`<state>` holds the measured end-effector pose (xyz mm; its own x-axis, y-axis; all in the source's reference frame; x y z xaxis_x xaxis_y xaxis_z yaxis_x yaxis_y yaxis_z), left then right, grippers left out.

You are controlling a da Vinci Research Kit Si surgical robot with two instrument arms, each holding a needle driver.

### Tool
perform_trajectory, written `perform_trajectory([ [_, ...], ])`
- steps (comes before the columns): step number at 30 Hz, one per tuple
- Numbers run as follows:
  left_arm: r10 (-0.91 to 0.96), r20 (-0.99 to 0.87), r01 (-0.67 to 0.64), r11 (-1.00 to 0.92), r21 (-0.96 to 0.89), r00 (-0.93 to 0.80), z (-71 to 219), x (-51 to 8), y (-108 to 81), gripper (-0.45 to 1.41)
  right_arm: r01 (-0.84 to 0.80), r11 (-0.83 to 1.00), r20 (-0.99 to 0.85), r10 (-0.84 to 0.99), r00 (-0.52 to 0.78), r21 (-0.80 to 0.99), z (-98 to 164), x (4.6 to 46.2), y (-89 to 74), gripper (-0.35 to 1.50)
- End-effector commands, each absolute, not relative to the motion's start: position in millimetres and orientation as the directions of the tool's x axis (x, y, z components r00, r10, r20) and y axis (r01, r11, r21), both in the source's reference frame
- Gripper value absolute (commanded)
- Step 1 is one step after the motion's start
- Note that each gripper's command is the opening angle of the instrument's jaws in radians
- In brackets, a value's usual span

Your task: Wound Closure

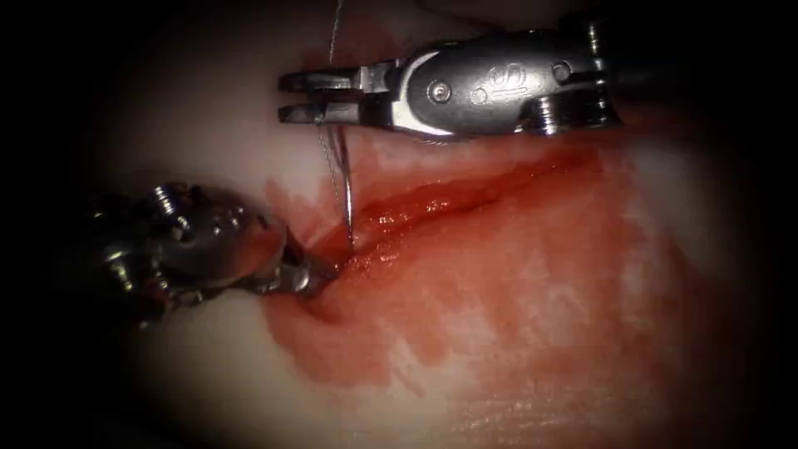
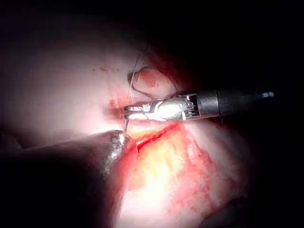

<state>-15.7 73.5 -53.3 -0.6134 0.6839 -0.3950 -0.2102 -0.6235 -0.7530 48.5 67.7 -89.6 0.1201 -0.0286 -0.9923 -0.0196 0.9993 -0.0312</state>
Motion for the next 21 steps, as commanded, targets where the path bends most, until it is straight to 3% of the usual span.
perform_trajectory([
  [1,0.685,-0.399,-0.229,-0.634,-0.738,-0.609,-53.4,-15.6,74.5,-0.25,-0.018,0.999,-0.993,-0.033,0.117,-0.035,-89.1,49.5,67.7,-0.35],
  [21,0.653,-0.448,-0.247,-0.694,-0.676,-0.610,-55.8,-16.1,74.4,-0.25,0.049,0.997,-0.992,-0.063,0.107,-0.058,-88.8,47.6,68.0,-0.35],
])
